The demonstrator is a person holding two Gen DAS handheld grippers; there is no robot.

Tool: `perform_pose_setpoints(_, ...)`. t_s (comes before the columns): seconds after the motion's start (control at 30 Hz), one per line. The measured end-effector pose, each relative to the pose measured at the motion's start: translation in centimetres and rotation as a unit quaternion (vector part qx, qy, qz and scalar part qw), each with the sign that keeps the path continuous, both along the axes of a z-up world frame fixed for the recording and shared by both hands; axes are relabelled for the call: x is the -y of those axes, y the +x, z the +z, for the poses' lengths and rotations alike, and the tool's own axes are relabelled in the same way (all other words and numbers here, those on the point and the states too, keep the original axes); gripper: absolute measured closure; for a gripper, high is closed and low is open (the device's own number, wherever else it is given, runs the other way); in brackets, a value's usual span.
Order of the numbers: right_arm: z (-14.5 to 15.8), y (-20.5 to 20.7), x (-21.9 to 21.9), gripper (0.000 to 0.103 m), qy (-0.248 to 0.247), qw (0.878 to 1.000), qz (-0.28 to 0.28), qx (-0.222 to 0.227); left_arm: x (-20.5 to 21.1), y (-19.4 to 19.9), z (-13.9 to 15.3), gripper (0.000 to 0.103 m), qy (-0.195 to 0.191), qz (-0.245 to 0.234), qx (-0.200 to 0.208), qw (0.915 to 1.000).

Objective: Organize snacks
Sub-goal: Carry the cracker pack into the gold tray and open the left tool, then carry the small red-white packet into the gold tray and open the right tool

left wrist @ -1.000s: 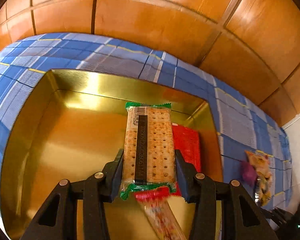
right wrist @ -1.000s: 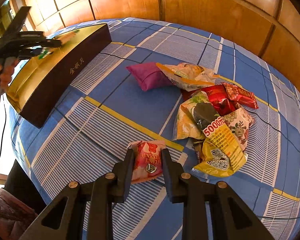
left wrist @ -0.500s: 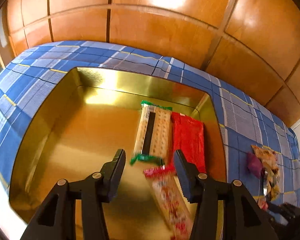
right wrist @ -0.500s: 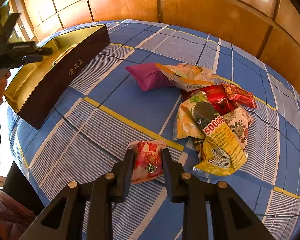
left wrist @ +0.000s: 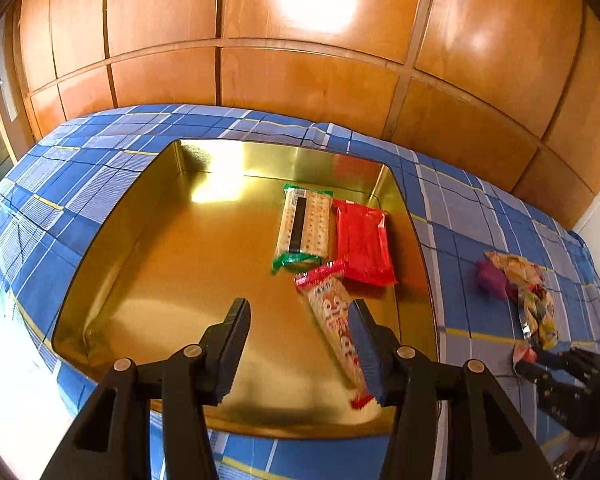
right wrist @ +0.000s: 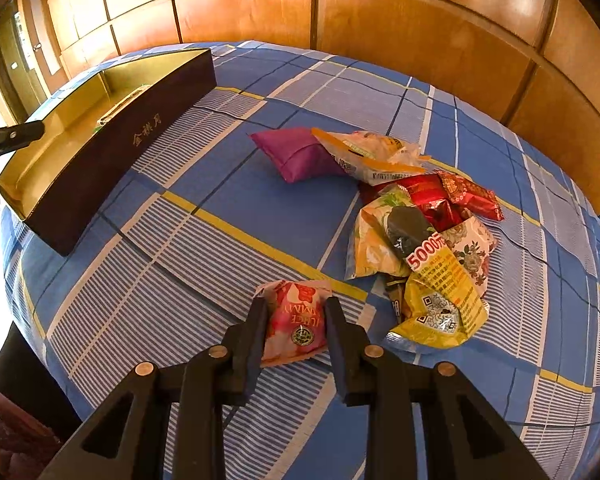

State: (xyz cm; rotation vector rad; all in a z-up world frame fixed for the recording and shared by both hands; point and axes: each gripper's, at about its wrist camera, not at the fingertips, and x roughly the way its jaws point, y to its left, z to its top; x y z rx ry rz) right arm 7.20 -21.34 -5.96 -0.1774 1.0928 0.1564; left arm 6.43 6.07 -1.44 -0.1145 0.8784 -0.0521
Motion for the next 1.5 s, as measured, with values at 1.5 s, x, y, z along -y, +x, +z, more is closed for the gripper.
perform_pose_setpoints(1.5, -0.1, 7.2, -24.0, 0.072, 0.045, 0.977, 0.187, -0.087, -9.1, -3.2, -0.4, 0.051, -0.025, 0.115, 0.025, 0.9927)
